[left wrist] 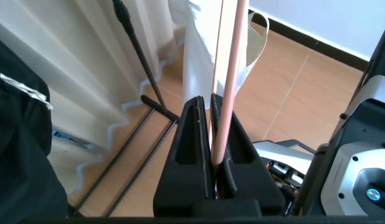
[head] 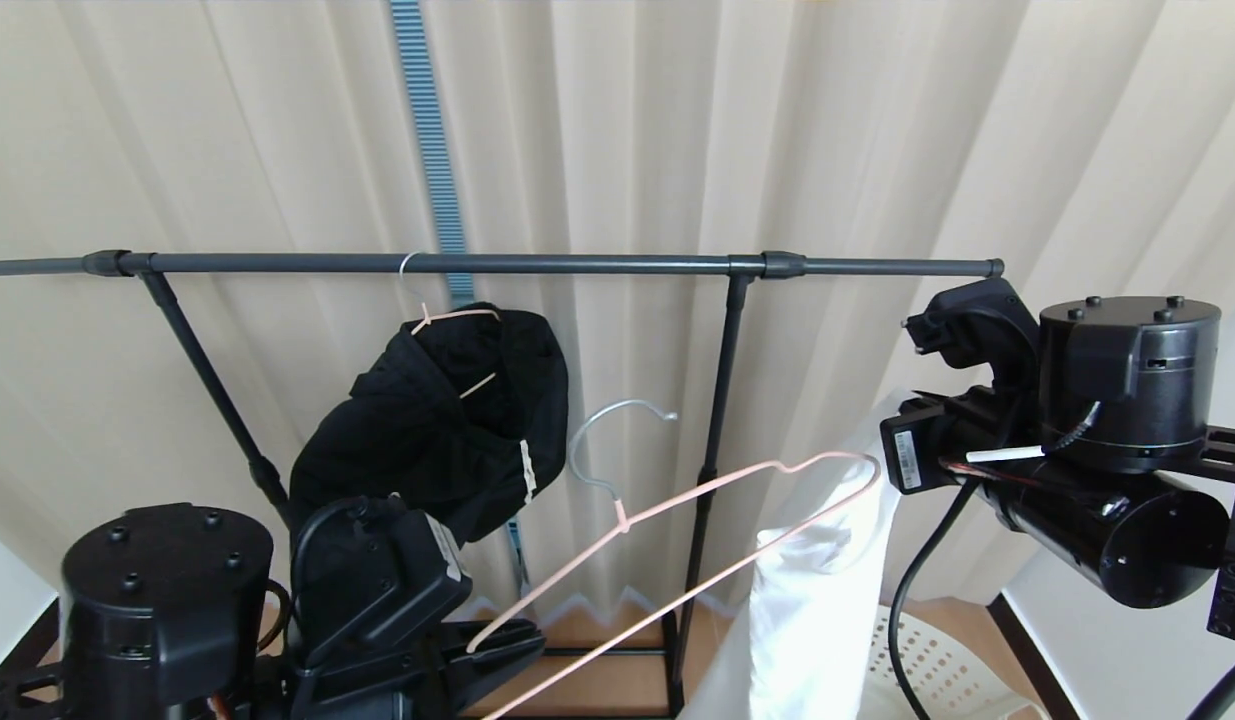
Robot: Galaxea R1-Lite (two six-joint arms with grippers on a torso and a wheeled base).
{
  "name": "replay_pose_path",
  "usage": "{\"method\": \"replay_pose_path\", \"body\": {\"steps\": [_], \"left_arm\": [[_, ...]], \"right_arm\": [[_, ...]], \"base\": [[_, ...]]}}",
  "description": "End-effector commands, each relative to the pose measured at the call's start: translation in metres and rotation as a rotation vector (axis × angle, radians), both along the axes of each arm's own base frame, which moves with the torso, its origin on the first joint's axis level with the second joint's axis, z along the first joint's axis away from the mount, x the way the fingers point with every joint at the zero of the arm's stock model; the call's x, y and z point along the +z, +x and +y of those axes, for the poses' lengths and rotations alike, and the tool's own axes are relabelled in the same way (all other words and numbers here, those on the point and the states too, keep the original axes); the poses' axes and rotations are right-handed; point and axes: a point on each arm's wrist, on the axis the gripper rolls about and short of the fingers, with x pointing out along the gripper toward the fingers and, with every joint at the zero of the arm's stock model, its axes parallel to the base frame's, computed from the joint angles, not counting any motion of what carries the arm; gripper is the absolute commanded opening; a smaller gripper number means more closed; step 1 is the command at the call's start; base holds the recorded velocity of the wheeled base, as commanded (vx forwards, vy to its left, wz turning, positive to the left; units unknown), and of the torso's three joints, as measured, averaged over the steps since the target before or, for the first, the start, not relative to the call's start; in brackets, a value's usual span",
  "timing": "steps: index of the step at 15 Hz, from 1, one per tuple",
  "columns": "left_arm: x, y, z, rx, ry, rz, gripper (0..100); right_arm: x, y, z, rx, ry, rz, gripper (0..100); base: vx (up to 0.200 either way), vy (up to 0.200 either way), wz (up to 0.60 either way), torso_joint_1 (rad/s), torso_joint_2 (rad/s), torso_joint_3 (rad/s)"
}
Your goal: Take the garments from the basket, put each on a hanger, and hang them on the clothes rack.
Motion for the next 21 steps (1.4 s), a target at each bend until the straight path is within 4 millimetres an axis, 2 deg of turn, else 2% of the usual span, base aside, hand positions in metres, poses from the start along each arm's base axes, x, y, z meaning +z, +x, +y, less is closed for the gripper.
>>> {"method": "replay_pose_path", "body": {"steps": [1,4,8,14,21], "left_arm": [[-0.010,0.008,-0.008,0.000,0.017,0.030,0],[-0.012,0.023,-0.022,0.027,-0.010,0.042,0],[-0.010,0.032,-0.030,0.050,-0.014,0.037,0],[-0.008,0.034,-0.030,0.128,-0.028,0.026,0],[-0.006,0.036,-0.031,0.132,-0.037,0.015,0]], "right_arm": [[0.000,-0.003,0.003,0.013,-0.002,0.001,0],[-0.001,-0.007,0.007,0.032,0.001,0.002,0],[-0.003,-0.012,0.011,0.051,-0.006,0.008,0],[-0.004,-0.017,0.016,0.058,-0.013,0.006,0],[-0.011,-0.045,0.043,0.194,-0.011,0.024,0]], "base": [[0.000,0.000,0.00,0.000,0.00,0.000],[0.000,0.000,0.00,0.000,0.00,0.000],[0.000,0.000,0.00,0.000,0.00,0.000],[0.000,0.000,0.00,0.000,0.00,0.000],[0.000,0.000,0.00,0.000,0.00,0.000]]}}
